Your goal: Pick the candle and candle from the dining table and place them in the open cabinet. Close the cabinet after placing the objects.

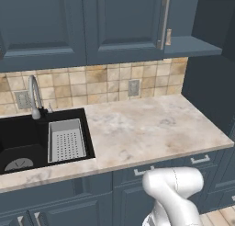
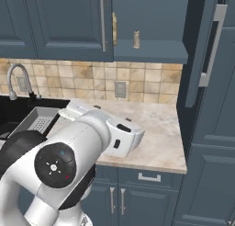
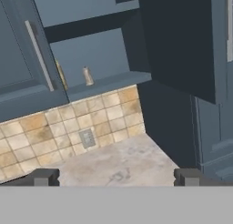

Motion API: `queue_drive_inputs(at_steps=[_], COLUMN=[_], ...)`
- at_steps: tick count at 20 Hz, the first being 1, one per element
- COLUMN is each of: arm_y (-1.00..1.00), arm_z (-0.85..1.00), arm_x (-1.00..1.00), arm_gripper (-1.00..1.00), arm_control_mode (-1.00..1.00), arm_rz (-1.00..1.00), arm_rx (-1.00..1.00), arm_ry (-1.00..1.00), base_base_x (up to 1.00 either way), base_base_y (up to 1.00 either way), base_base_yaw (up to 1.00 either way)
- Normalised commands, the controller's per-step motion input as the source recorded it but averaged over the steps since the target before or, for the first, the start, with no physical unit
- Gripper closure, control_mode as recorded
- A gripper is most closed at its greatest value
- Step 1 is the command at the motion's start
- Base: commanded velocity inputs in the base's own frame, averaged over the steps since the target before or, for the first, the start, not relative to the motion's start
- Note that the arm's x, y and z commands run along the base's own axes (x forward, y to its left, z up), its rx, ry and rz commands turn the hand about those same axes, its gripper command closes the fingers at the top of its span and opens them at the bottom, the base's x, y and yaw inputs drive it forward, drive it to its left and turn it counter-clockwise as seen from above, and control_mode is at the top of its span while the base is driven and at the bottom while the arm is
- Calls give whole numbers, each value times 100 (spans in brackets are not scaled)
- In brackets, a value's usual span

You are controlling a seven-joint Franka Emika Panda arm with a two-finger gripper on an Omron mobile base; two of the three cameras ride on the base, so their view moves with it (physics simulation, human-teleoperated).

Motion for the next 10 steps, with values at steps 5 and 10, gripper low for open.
queue_drive_inputs(at_steps=[5, 10], arm_y=[-49, -24], arm_z=[1, 25], arm_x=[-10, 5], arm_gripper=[-100, -100], arm_control_mode=[-100, -100], arm_rz=[0, 0], arm_rx=[-1, 1], arm_ry=[-2, -2], base_base_x=[0, 0], base_base_y=[0, 0], base_base_yaw=[0, 0])
